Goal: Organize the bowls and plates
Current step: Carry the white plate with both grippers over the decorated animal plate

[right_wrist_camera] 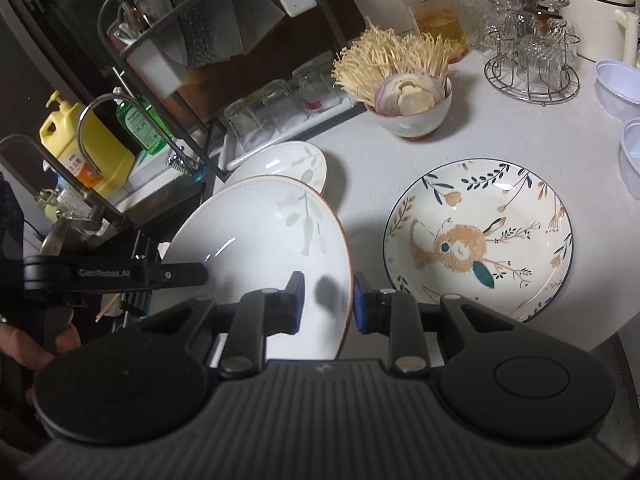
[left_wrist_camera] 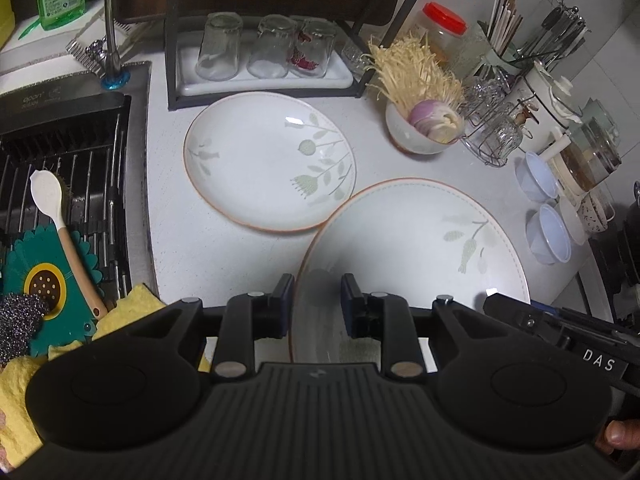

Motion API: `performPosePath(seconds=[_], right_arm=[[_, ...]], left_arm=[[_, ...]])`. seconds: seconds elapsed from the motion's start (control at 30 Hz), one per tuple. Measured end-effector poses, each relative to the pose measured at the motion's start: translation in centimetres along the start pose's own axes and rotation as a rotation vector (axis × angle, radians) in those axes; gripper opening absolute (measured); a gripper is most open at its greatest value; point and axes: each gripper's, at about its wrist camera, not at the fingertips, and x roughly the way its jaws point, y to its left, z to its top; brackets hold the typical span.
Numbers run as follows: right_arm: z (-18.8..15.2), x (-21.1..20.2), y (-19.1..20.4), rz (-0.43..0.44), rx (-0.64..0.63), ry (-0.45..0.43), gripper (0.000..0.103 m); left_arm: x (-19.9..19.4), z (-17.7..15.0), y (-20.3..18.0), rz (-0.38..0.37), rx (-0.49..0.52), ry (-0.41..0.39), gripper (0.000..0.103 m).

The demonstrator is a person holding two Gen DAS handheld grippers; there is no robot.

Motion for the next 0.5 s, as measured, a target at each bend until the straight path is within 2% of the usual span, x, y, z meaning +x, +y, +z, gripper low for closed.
performPosePath(seconds=[0.3,0.4,0.5], right_arm=[[0.6,-2.4,-1.0,0.017,0.024,-0.049,0.028],[0.9,-2.6,-1.4,-0.001,-0.053,-0.053,0.028],[1.7,-2.8,-3.1,0.029,-0.058,-0.057,0.028]], left_arm=[[-0.9,0.8,-3.0,0.021,0.029,-0.006,0.030],[-0.5,0.6,-4.1,0.027,0.019,-0.007,0.030],[-0.2,0.3,-5.5,0.035,-0.019,-0.013,0.030]])
